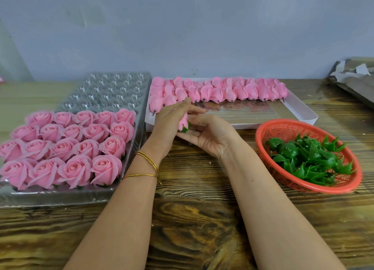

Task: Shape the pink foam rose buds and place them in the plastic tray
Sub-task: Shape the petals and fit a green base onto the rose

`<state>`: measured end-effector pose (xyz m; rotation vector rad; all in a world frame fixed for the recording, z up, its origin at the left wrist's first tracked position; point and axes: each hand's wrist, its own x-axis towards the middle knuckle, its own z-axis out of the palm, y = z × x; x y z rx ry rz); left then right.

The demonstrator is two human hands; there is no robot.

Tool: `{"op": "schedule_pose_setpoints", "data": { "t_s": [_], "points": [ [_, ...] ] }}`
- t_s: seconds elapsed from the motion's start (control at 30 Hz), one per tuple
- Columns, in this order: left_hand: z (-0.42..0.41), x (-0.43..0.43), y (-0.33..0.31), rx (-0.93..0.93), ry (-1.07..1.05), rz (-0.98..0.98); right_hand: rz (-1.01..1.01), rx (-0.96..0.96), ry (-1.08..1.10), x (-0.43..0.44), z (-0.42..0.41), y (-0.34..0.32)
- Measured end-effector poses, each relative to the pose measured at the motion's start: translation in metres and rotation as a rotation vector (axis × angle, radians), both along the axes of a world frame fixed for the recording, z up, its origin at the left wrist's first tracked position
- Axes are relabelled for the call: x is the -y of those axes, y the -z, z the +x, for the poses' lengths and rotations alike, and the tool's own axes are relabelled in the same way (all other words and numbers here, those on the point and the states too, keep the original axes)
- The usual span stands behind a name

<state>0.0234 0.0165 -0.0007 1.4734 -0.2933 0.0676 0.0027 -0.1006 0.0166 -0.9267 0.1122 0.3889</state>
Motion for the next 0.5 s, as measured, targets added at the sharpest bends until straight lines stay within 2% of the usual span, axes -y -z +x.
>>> {"op": "schedule_pose_setpoints", "data": {
  "t_s": [0.5],
  "points": [
    [-0.0004, 0.0033, 0.0021, -0.004, -0.074, 0.056, 0.016, -0.018, 0.031, -0.0049, 0.0005, 0.0007]
  ]
}}
